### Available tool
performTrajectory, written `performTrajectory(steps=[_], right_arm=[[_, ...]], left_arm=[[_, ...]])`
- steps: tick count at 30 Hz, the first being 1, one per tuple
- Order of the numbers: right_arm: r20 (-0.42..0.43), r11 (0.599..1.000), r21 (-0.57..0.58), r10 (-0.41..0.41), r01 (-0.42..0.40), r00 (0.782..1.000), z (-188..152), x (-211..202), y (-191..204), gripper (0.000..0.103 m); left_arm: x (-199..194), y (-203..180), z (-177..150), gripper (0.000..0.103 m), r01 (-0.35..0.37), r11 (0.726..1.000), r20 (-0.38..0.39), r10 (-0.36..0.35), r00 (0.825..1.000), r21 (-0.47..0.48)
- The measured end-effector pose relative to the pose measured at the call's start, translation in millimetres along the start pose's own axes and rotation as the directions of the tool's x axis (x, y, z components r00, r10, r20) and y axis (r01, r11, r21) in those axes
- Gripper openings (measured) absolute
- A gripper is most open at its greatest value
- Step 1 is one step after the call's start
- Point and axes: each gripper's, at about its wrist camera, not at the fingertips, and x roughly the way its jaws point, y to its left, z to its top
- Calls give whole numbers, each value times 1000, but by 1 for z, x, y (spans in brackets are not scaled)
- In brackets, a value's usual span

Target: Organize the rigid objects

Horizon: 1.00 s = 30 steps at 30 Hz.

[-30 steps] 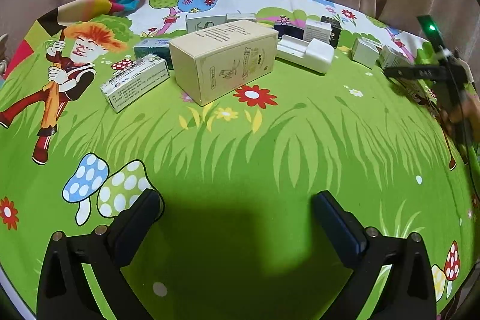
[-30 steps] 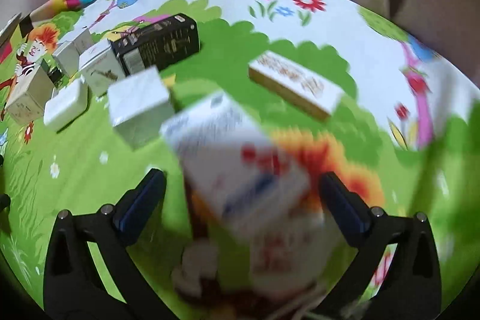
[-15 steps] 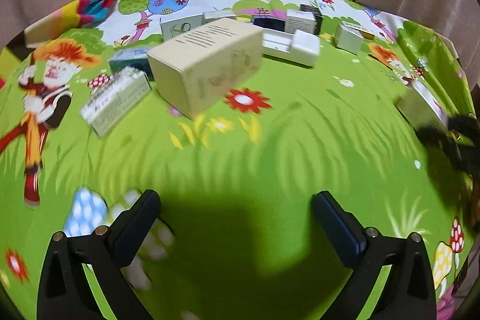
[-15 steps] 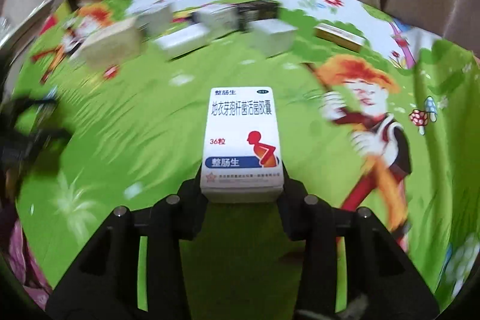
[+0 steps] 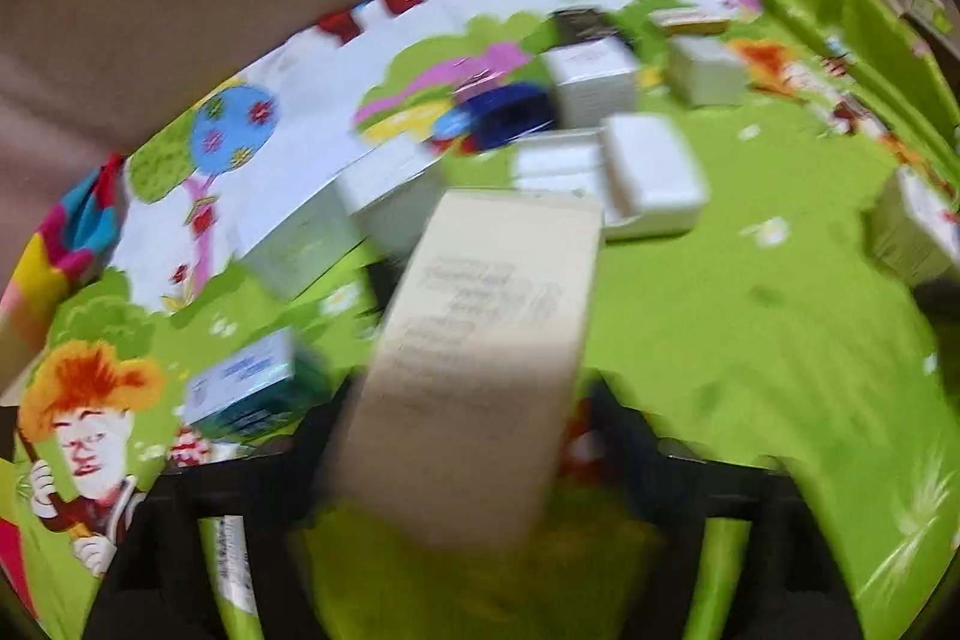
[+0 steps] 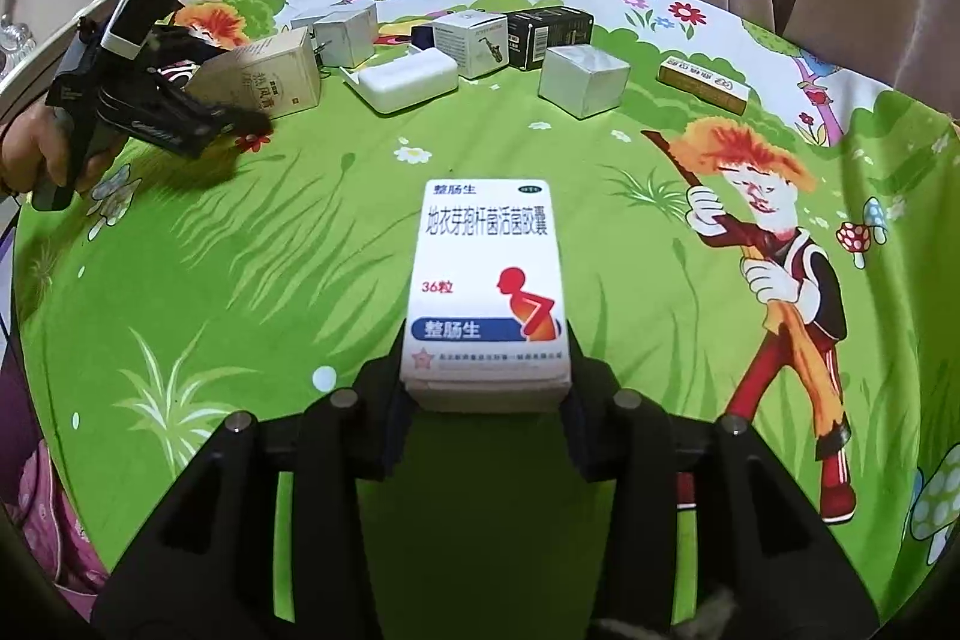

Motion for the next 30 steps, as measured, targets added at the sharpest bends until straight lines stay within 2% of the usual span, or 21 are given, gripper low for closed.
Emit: performTrajectory(steps=[1, 3, 5, 8, 9, 11, 12, 13, 14, 15, 16, 18, 21, 26, 29, 30], right_arm=[[0, 1000, -1, 0, 0, 1000, 0, 0, 0, 48], [0, 1000, -1, 0, 0, 1000, 0, 0, 0, 48], [0, 1000, -1, 0, 0, 1000, 0, 0, 0, 48], [0, 1000, -1, 0, 0, 1000, 0, 0, 0, 48], [0, 1000, -3, 0, 0, 1000, 0, 0, 0, 48], [0, 1000, -4, -1, 1, 1000, 0, 0, 0, 50], [-1, 1000, -3, 1, -1, 1000, 0, 0, 1, 54], [-3, 1000, -5, 1, -1, 1000, 0, 0, 1, 61], [-7, 1000, -9, 6, -6, 1000, 0, 1, 1, 67], [-23, 999, -20, 25, -25, 999, 1, 3, 2, 80], [-39, 999, -35, 30, -31, 999, 3, 6, 5, 85], [-55, 999, -40, 22, -24, 998, 7, 10, 6, 87], [-90, 1000, -16, 7, -8, 996, 17, 18, 4, 86], [-75, 1000, 5, -15, 15, 997, 16, 18, 5, 84], [-74, 1000, 6, -15, 15, 997, 17, 17, 5, 78], [-80, 1000, 3, -13, 13, 997, 19, 17, 4, 68]], left_arm=[[-7, -11, -3, 52, 10, 1000, 19, -10, 1000, -22], [-23, -37, -18, 52, 40, 997, 44, -37, 998, -67], [-38, -56, -38, 52, 39, 989, 59, -31, 998, -142], [-53, -68, -64, 55, 63, 958, 67, -46, 997, -278], [-52, -70, -69, 60, 59, 953, 60, -43, 997, -297], [-50, -72, -69, 92, -6, 958, 54, 22, 998, -287], [-48, -72, -67, 96, -40, 959, 42, 54, 998, -280], [-45, -70, -65, 98, -43, 960, 34, 54, 998, -276], [-42, -67, -62, 98, -23, 961, 32, 33, 999, -275], [-40, -64, -60, 98, -7, 960, 30, 16, 999, -279], [-37, -59, -59, 98, 6, 958, 26, 1, 1000, -288], [-33, -54, -55, 98, 32, 950, 20, -28, 999, -311], [-28, -58, -49, 98, 48, 948, 39, -38, 999, -314], [-35, -71, -48, 63, 54, 957, 91, -29, 995, -286], [-35, -70, -47, 58, 62, 957, 97, -35, 995, -282], [-35, -69, -47, 55, 67, 958, 100, -40, 994, -279]])
